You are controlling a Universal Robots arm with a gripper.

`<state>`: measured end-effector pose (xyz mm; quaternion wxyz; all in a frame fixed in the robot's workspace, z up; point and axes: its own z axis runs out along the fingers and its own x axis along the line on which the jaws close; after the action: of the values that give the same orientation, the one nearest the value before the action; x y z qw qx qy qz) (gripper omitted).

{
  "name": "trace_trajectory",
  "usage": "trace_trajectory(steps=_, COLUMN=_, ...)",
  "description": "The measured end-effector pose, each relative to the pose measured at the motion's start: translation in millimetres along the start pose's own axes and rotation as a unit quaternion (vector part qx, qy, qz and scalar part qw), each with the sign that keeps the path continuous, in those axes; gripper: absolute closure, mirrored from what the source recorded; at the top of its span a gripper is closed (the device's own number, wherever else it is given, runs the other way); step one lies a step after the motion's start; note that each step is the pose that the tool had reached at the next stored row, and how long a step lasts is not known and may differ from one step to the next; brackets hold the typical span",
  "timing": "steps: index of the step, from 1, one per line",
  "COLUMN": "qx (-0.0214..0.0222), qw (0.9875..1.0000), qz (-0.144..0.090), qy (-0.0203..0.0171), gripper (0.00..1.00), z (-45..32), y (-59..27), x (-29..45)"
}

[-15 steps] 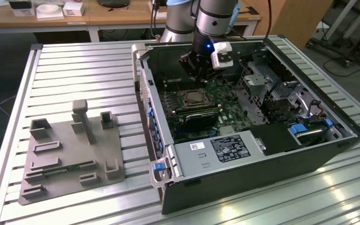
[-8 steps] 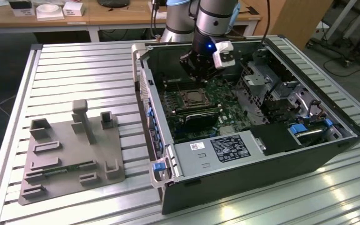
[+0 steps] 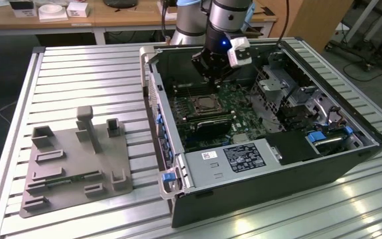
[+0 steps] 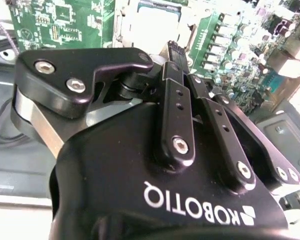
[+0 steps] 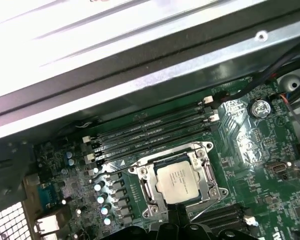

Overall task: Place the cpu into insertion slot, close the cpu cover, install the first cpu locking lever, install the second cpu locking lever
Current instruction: 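Install the first cpu locking lever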

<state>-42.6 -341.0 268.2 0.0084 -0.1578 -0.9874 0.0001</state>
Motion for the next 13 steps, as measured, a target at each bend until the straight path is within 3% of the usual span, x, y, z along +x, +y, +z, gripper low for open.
trace_trajectory(steps=3, qx=0.0002, qw=0.9999, qz=-0.017, qy=-0.0001, gripper=0.9, z=0.0, y=0.0, x=0.1)
trace_trajectory(steps=7, qx=0.0009, qw=0.9985, qz=-0.054, qy=-0.0002, gripper=0.9, z=0.2, y=0.0, x=0.1)
trace_trajectory(steps=10, qx=0.0013, qw=0.9967, qz=-0.081, qy=-0.0003, gripper=0.9, z=0.6, y=0.0, x=0.1)
trace_trajectory(steps=13, qx=0.0018, qw=0.9941, qz=-0.109, qy=-0.0004, gripper=0.9, z=1.0, y=0.0, x=0.1)
